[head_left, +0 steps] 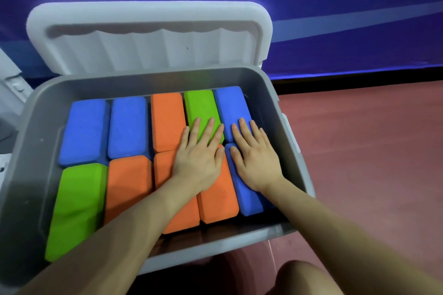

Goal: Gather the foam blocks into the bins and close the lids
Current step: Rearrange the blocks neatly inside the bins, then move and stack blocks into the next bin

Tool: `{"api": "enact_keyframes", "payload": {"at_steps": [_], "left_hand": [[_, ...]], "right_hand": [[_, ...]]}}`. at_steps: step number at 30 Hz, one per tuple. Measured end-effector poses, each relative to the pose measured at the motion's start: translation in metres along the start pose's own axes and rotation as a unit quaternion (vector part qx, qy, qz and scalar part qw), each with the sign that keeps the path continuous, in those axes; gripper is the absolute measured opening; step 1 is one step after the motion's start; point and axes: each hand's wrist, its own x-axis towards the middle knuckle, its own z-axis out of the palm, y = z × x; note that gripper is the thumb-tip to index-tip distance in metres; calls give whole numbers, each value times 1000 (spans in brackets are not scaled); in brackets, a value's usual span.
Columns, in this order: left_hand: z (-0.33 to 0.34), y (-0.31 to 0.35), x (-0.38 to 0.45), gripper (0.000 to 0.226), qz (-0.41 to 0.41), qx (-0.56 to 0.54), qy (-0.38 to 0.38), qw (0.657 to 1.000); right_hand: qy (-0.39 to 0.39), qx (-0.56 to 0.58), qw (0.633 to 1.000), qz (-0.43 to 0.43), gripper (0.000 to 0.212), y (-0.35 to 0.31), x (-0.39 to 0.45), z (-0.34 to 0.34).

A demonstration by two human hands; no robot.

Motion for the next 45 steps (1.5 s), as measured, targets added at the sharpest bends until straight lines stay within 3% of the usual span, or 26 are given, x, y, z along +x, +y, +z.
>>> {"api": "enact_keyframes", "payload": {"at_steps": [7, 11, 16, 21, 26, 30, 33, 36, 45], "left_hand": [[-5, 4, 3, 81, -53, -12, -7, 998], [-4, 4, 2, 63, -81, 2, -15, 997], [-3, -5, -5, 60, -63, 15, -20, 998], [2, -7, -6, 66, -46, 37, 16, 998], [-3, 1, 4, 82, -51, 40, -33, 997], [-2, 4, 4, 87, -47, -2, -7, 999], [-7, 2, -6, 69, -72, -76, 32, 994], [-16, -6, -25, 52, -112, -81, 77, 987], [-61, -93, -118, 73, -119, -43, 108, 986]], "right_hand": [[77, -10, 997, -8, 52, -4, 28, -14], [-6, 8, 1000, -14, 59, -9, 53, -10], [-69, -42, 996, -26, 60, -8, 53, -1], [-91, -49, 994, -32, 71, -7, 56, 2], [-84, -16, 996, -25, 59, 2, 55, -3], [-75, 8, 997, -26, 56, 4, 52, -6], [-72, 38, 996, -32, 53, -1, 46, -8], [-40, 71, 996, -40, 49, -8, 39, -12], [-6, 40, 995, -91, 47, -111, -8, -1]]}}
